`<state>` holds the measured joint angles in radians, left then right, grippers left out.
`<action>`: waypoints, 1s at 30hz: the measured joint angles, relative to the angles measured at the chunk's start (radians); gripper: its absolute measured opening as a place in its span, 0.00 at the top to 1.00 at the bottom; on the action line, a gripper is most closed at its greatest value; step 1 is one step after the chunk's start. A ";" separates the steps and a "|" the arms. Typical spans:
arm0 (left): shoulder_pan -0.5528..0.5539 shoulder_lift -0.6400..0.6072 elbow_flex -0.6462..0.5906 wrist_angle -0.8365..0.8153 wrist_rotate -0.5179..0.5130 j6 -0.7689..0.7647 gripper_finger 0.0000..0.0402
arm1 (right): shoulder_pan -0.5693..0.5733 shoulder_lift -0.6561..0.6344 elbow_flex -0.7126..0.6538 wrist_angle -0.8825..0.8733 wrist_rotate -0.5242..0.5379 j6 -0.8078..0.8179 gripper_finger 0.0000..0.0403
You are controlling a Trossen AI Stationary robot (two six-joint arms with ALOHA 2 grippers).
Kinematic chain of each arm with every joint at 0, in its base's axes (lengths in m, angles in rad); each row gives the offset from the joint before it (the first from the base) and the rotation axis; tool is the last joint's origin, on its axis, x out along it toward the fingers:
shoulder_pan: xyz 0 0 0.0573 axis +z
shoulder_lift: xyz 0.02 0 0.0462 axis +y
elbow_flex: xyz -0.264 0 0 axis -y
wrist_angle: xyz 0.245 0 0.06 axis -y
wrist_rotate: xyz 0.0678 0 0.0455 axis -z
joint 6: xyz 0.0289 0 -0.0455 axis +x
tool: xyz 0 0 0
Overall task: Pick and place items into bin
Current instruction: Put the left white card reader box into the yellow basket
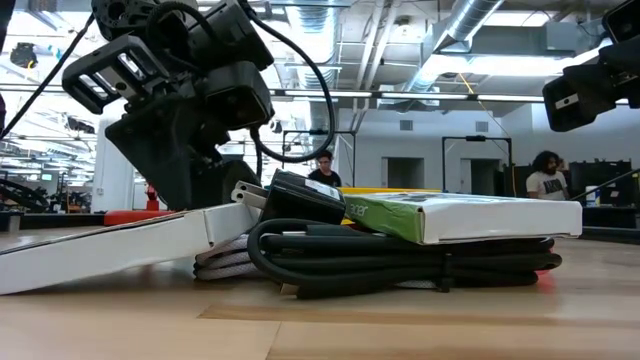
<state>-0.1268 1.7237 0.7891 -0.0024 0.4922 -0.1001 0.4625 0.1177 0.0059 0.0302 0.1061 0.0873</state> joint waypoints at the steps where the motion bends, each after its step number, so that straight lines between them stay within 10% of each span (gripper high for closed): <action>1: 0.000 0.000 0.000 0.000 0.000 0.000 0.51 | 0.000 0.000 0.000 0.000 0.000 0.000 0.67; 30: 0.016 0.030 0.000 0.024 0.046 0.016 0.52 | 0.000 0.000 0.000 0.000 0.000 0.000 0.67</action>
<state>-0.1112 1.7535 0.7887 0.0219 0.5377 -0.0841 0.4625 0.1176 0.0059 0.0299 0.1059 0.0875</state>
